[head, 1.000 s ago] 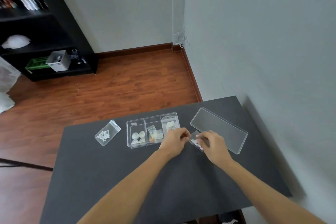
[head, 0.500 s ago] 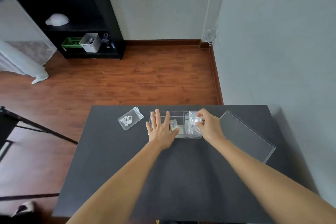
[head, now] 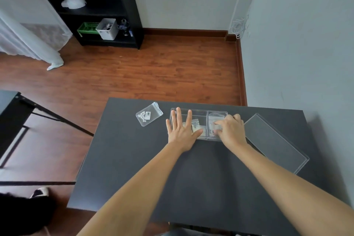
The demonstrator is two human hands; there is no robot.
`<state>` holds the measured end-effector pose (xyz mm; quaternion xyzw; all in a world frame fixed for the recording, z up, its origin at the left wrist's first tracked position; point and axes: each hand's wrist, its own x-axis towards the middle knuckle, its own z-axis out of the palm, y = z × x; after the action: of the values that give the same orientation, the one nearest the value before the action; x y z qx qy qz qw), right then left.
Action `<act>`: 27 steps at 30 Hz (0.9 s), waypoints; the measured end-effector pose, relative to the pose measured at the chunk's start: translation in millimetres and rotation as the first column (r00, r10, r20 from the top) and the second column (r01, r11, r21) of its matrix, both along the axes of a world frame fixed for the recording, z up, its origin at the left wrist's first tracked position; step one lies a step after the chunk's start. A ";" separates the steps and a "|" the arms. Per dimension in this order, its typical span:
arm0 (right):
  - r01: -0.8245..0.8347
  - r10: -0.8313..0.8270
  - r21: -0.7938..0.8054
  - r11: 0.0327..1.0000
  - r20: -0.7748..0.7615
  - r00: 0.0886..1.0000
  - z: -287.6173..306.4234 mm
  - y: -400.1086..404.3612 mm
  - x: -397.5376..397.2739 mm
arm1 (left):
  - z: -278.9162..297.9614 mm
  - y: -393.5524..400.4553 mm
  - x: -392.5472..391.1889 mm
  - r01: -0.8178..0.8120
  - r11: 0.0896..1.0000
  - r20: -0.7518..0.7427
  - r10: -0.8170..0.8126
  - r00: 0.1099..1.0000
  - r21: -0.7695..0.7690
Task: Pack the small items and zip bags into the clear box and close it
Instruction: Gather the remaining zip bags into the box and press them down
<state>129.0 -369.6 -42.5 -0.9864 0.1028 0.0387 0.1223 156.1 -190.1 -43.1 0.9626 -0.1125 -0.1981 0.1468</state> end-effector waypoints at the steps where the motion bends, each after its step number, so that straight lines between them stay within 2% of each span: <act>1: 0.000 0.000 -0.012 1.000 0.001 1.000 -1.0 0.6 0.6 | -0.4 -0.1 0.4 -0.001 1.000 0.001 0.001 1.000 -0.003; 5: -0.040 0.040 -0.030 0.999 -0.005 0.999 -1.1 0.2 2.5 | -0.5 1.0 0.5 -0.008 0.999 -0.006 0.007 1.000 -0.040; 7: -0.063 0.063 0.000 0.998 0.069 0.996 -1.1 -4.3 1.3 | -0.2 3.8 0.9 -0.041 0.990 0.005 0.042 0.999 -0.137; 10: -0.033 0.007 0.154 0.988 0.164 0.986 2.5 -14.0 -2.5 | 2.7 18.4 10.9 -0.165 0.935 0.116 0.211 0.971 -0.315; 12: -0.005 -0.024 0.283 0.959 0.100 0.995 8.4 -22.4 -2.7 | 3.5 37.1 24.0 -0.266 0.902 0.174 0.338 0.925 -0.339; 15: -0.005 0.048 0.366 0.931 -0.111 0.993 16.4 -34.8 0.1 | -1.4 72.8 48.3 -0.374 0.897 0.165 0.416 0.894 -0.236; 17: -0.022 0.095 0.356 0.934 -0.188 0.978 18.8 -39.1 1.4 | -5.6 94.1 60.8 -0.389 0.910 0.085 0.403 0.911 -0.144; 20: -0.029 0.115 0.354 0.935 -0.225 0.968 19.4 -41.1 2.2 | -8.4 115.2 71.3 -0.361 0.930 -0.041 0.359 0.932 -0.066; 24: -0.029 0.118 0.365 0.930 -0.226 0.967 19.2 -41.2 1.4 | -9.2 123.7 75.0 -0.315 0.948 -0.023 0.316 0.948 0.047; 27: -0.030 0.118 0.369 0.929 -0.218 0.969 19.2 -41.0 -0.3 | -6.5 126.0 79.6 -0.377 0.925 -0.061 0.380 0.923 0.045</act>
<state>128.7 -410.7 -23.2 -0.9383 0.0703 0.1785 0.2878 235.7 -64.1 -49.6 0.9610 0.0838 -0.2010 0.1705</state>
